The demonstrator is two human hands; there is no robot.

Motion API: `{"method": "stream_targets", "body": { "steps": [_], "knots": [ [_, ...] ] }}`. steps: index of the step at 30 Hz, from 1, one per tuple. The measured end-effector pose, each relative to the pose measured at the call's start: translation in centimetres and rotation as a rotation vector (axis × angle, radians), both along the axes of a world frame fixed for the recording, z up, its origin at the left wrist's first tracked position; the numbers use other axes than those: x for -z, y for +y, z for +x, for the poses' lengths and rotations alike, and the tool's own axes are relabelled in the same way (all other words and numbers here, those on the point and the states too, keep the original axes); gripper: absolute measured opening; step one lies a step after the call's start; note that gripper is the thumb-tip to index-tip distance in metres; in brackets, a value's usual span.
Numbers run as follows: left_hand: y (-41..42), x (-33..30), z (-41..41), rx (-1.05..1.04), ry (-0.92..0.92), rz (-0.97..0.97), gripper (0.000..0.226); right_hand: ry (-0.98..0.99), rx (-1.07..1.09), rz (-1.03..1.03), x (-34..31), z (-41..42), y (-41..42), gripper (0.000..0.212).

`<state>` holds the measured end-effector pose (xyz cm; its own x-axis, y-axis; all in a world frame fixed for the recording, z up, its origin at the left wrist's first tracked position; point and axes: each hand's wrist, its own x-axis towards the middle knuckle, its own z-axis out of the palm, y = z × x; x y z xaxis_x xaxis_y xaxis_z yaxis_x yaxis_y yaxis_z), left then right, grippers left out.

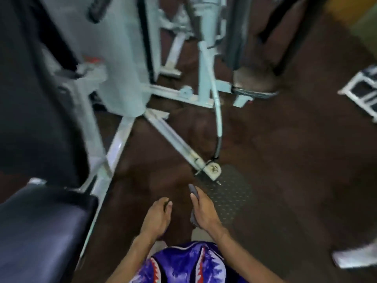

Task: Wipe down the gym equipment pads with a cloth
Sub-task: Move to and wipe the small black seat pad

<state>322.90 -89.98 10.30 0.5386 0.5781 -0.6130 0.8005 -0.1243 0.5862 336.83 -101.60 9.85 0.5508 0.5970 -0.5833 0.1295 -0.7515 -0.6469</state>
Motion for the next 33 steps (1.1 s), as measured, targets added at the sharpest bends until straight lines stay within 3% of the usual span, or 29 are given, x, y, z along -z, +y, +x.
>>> {"method": "stream_targets", "body": {
  "steps": [7, 15, 23, 33],
  "knots": [
    [-8.2, -1.1, 16.1, 0.257, -0.024, -0.035, 0.042, -0.071, 0.288, -0.009, -2.1, 12.6, -11.4, 0.043],
    [-15.4, -1.1, 34.9, 0.372, -0.051, 0.014, 0.034, -0.113, 0.31, -0.03, -2.2, 29.6, -19.7, 0.045],
    [-13.3, -1.2, 50.3, 0.334, -0.086, 0.128, 0.037, -0.106, 0.284, 0.014, -2.1, 44.4, -17.1, 0.043],
    [-2.0, 0.7, 68.3, 0.328, -0.054, 0.185, 0.04, -0.16, 0.264, 0.005, 1.4, 62.9, -7.1, 0.045]
  ]
}}
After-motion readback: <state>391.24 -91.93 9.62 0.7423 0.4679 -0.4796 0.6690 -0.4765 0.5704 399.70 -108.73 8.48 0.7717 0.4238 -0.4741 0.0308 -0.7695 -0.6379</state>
